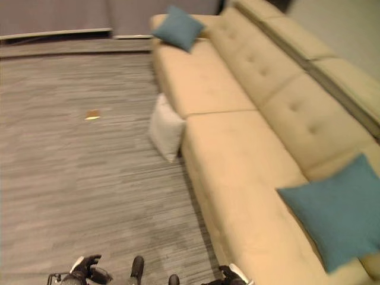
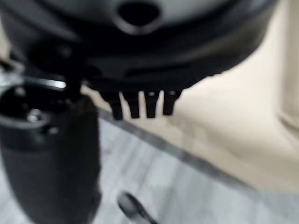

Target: Pick up all the scattered cushions and arrange them neatly on the sofa.

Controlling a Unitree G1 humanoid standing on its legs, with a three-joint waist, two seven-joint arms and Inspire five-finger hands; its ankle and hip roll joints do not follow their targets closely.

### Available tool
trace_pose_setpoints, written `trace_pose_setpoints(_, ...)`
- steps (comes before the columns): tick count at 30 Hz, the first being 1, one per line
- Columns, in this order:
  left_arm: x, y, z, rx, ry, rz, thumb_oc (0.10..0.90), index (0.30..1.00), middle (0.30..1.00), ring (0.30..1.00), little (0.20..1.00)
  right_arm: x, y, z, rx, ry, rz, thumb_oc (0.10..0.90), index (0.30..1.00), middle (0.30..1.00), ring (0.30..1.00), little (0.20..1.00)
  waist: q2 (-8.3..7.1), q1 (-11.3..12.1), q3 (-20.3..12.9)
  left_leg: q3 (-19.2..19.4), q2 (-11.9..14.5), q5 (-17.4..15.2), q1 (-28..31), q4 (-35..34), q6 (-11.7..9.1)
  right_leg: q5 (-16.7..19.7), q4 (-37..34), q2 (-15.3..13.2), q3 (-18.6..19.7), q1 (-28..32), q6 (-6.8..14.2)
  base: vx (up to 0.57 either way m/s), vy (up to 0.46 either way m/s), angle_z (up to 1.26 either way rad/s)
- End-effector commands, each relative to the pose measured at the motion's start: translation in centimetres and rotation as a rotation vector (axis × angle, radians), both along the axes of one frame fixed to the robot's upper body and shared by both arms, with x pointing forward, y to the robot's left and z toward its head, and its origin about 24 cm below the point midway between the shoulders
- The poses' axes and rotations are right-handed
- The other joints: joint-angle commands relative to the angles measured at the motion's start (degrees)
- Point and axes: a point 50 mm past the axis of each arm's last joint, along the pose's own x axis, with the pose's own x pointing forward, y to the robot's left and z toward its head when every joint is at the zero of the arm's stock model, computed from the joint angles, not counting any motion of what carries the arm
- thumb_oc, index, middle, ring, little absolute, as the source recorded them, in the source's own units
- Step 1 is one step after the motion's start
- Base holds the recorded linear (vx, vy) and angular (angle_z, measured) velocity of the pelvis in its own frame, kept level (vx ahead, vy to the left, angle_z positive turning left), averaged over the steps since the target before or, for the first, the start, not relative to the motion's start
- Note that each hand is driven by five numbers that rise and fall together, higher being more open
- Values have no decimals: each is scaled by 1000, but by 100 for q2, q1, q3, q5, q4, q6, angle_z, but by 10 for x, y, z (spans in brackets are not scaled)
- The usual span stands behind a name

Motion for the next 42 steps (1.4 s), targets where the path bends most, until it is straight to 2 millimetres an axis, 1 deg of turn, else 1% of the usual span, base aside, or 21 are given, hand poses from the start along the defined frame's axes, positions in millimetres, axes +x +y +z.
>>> trace_pose_setpoints(1,3,-6,0,-15,-11,-41,800,900,900,900,900,-15,-6,-3,-8,16,-9,800,900,900,900,900,-22,-342,-187,-229,134,-728,208,416,69,499,-82,97,-226,-283,597,26,95,-16)
trace_pose_setpoints(2,-34,-11,-10,-36,60,-8,800,900,900,900,900,-17,-8,-3,-20,5,-48,800,900,900,900,900,62,-197,-161,-380,121,-702,394,103,65,428,-42,132,-333,-271,590,111,217,-9)
trace_pose_setpoints(3,-11,-12,-6,-33,31,-39,800,900,900,900,900,-24,-1,-7,3,54,-14,800,900,900,900,900,130,-334,-274,-360,105,-489,691,-513,8,464,91,154,-401,-355,609,90,152,3)
trace_pose_setpoints(5,-11,-12,-6,-34,41,-49,800,900,900,900,900,-26,2,-8,8,62,3,800,900,900,900,900,141,-294,-334,-344,80,-447,867,-753,16,440,81,163,-424,-319,614,115,91,23)
trace_pose_setpoints(8,-11,-9,-5,-32,42,-44,800,900,900,900,900,-30,2,-10,2,79,9,800,900,900,900,900,150,-246,-354,-329,70,-444,1009,-875,25,428,87,173,-425,-267,620,81,43,-12)
trace_pose_setpoints(10,-20,-5,-7,-25,71,-33,800,900,900,900,900,-33,2,-11,-5,91,26,800,900,900,900,900,161,-195,-419,-300,40,-507,1177,-919,42,398,30,178,-369,-122,621,92,33,-11)
trace_pose_setpoints(16,-27,-6,-9,-32,88,-17,800,900,900,900,900,-26,1,-8,-35,80,106,800,900,900,900,900,187,-219,-481,-255,47,-552,1295,-919,23,407,-121,167,-271,26,643,11,-11,-5)
trace_pose_setpoints(17,-18,-12,-11,-120,0,259,800,900,900,900,900,-32,-39,-1,46,11,-407,800,900,900,900,900,442,12,-309,-104,199,-290,871,-811,-89,309,-248,-198,-1226,17,782,32,-7,19)
trace_pose_setpoints(18,-22,-10,-11,-102,18,241,800,900,900,900,900,-34,-37,-3,33,27,-375,800,900,900,900,900,448,35,-342,-138,199,-283,967,-871,-81,324,-275,-183,-1195,50,771,37,6,26)
trace_pose_setpoints(23,-26,-4,-10,-78,31,241,800,900,900,900,900,-38,-35,-4,17,50,-337,800,900,900,900,900,439,110,-384,-122,239,-331,1161,-919,-108,290,-314,-159,-1199,191,768,16,-1,7)
trace_pose_setpoints(28,-25,2,-8,-64,26,250,800,900,900,900,900,-34,-33,-4,7,50,-295,800,900,900,900,900,408,171,-322,-186,288,-318,1231,-919,-134,214,-301,-107,-1203,264,720,-4,-39,5)
trace_pose_setpoints(30,-14,4,-5,-59,-7,243,800,900,900,900,900,-26,-32,-2,7,28,-279,800,900,900,900,900,351,188,-113,-302,325,-393,963,-413,-161,127,-191,-82,-1154,197,628,-138,-125,16)
trace_pose_setpoints(31,-5,4,-3,-61,-33,237,800,900,900,900,900,-21,-33,0,6,9,-274,800,900,900,900,900,286,210,62,-396,340,-505,561,206,-215,64,-72,-99,-1229,104,555,-132,-92,23)
trace_pose_setpoints(32,-5,4,-3,-61,-33,237,800,900,900,900,900,-21,-33,0,6,9,-274,800,900,900,900,900,288,200,57,-406,343,-517,536,234,-215,62,-68,-97,-1238,95,554,-114,-85,39)
trace_pose_setpoints(33,-1,4,-2,-62,-39,232,800,900,900,900,900,-19,-34,1,-3,6,-265,800,900,900,900,900,260,216,139,-471,329,-539,329,517,-252,36,-23,-118,-1316,67,513,17,-4,50)
trace_pose_setpoints(34,0,2,-2,-68,-35,215,800,900,900,900,900,-22,-37,1,-16,10,-267,800,900,900,900,900,248,226,199,-305,357,-435,-99,719,-222,-44,-2,-170,-1528,91,480,69,20,48)
trace_pose_setpoints(36,-5,1,-4,-63,-9,195,800,900,900,900,900,-26,-36,-1,-22,26,-261,800,900,900,900,900,300,221,105,61,414,-152,-277,330,-150,-97,-71,-141,-1660,154,525,157,85,64)
trace_pose_setpoints(37,-6,1,-4,-63,-8,195,800,900,900,900,900,-27,-36,-1,-22,27,-260,800,900,900,900,900,294,227,115,70,406,-151,-245,309,-151,-102,-74,-147,-1654,175,528,214,132,75)
trace_pose_setpoints(38,-5,2,-3,-59,-15,195,800,900,900,900,900,-24,-35,0,-31,24,-245,800,900,900,900,900,310,316,104,136,448,87,-496,90,-185,-203,-99,-110,-1627,260,525,133,80,54)
trace_pose_setpoints(40,-8,4,-4,-58,-4,198,800,900,900,900,900,-24,-34,-1,-30,25,-242,800,900,900,900,900,315,328,70,116,441,74,-404,-79,-164,-259,-72,-79,-1594,277,534,199,118,24)
trace_pose_setpoints(42,-14,5,-5,-49,11,200,800,900,900,900,900,-27,-28,-3,-21,34,-229,800,900,900,900,900,274,339,36,-14,334,37,-353,-75,-89,-344,53,-75,-1528,344,550,268,162,-20)
